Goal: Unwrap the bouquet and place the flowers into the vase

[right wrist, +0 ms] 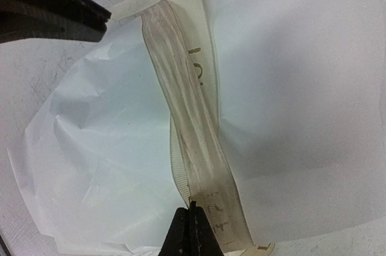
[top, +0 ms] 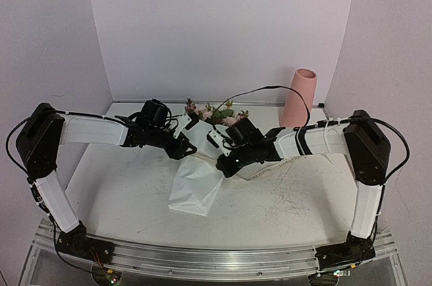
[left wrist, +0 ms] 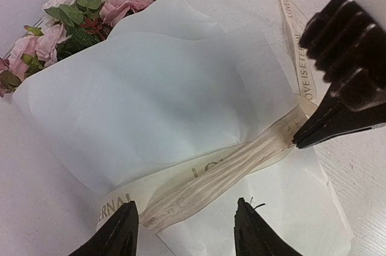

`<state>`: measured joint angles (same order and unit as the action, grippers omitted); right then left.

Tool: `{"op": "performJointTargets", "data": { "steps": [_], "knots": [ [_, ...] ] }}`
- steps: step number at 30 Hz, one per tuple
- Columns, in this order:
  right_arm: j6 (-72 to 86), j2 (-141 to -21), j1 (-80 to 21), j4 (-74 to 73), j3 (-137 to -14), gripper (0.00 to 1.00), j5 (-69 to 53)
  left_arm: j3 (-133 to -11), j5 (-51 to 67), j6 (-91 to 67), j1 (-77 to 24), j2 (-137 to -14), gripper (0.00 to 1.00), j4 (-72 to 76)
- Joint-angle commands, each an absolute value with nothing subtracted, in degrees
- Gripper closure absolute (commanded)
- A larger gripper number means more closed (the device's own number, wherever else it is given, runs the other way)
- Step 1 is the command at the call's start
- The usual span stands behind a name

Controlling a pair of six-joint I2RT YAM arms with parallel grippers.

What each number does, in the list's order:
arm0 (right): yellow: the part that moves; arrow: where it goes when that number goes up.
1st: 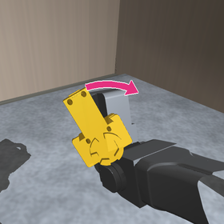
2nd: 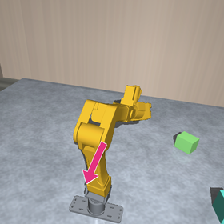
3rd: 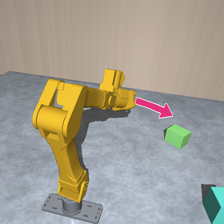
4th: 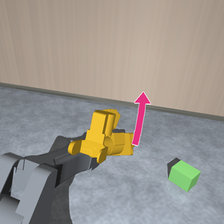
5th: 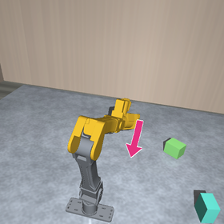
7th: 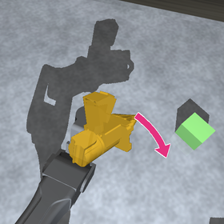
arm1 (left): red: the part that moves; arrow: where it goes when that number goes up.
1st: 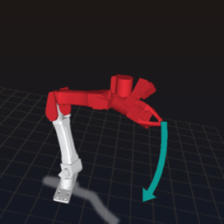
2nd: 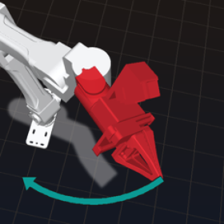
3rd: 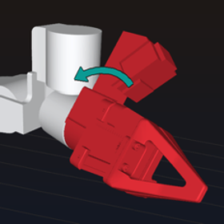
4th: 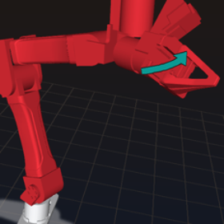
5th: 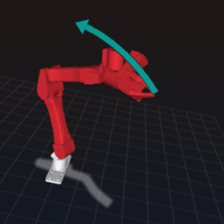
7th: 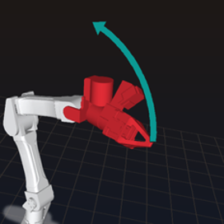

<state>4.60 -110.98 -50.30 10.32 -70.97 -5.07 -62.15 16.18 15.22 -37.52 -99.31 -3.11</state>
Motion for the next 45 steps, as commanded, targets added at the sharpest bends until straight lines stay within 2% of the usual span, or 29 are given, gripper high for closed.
{"op": "performJointTargets", "data": {
  "steps": [1, 10, 18, 22, 26, 35, 39, 41, 42, 45],
  "knots": [
    [6.12, -104.27, -50.71, 9.67, -66.40, 1.00, -2.67, -63.69, 14.64, 16.98, -38.11, -97.84, 0.43, -3.43],
    [12.96, -99.15, -49.71, 9.58, -59.17, 1.00, 7.45, -65.76, 11.62, 21.43, -40.10, -100.18, 0.40, -4.42],
    [13.80, -99.50, -49.25, 9.58, -58.46, 1.00, 6.40, -68.60, 11.25, 27.81, -41.18, -102.89, 0.41, -4.94],
    [13.80, -99.75, -49.27, 9.58, -59.13, 1.00, 5.74, -70.02, 11.75, 29.99, -41.63, -104.84, 0.35, -5.20],
    [13.80, -99.76, -49.30, 9.58, -59.49, 1.00, 5.59, -71.10, 12.88, 31.94, -42.29, -106.24, 0.33, -5.78],
    [13.79, -100.09, -49.29, 9.58, -59.68, 1.00, 5.14, -74.91, 12.74, 32.43, -42.96, -110.02, 0.43, -8.47],
    [13.72, -100.02, -49.27, 9.60, -59.68, 1.00, 5.42, -75.18, 12.34, 32.66, -43.06, -110.90, 0.42, -8.78],
    [13.71, -100.11, -49.26, 9.65, -59.75, 1.00, 5.52, -75.68, 11.47, 32.52, -43.08, -111.24, 0.47, -8.95],
    [13.73, -100.11, -49.26, 9.63, -59.76, 1.00, 5.60, -75.94, 11.14, 32.44, -43.11, -111.26, 0.53, -9.03],
    [14.32, -100.01, -49.23, 9.58, -59.51, 1.00, 6.53, -76.69, 10.43, 31.60, -43.07, -110.23, 0.84, -9.11]
  ]
}}
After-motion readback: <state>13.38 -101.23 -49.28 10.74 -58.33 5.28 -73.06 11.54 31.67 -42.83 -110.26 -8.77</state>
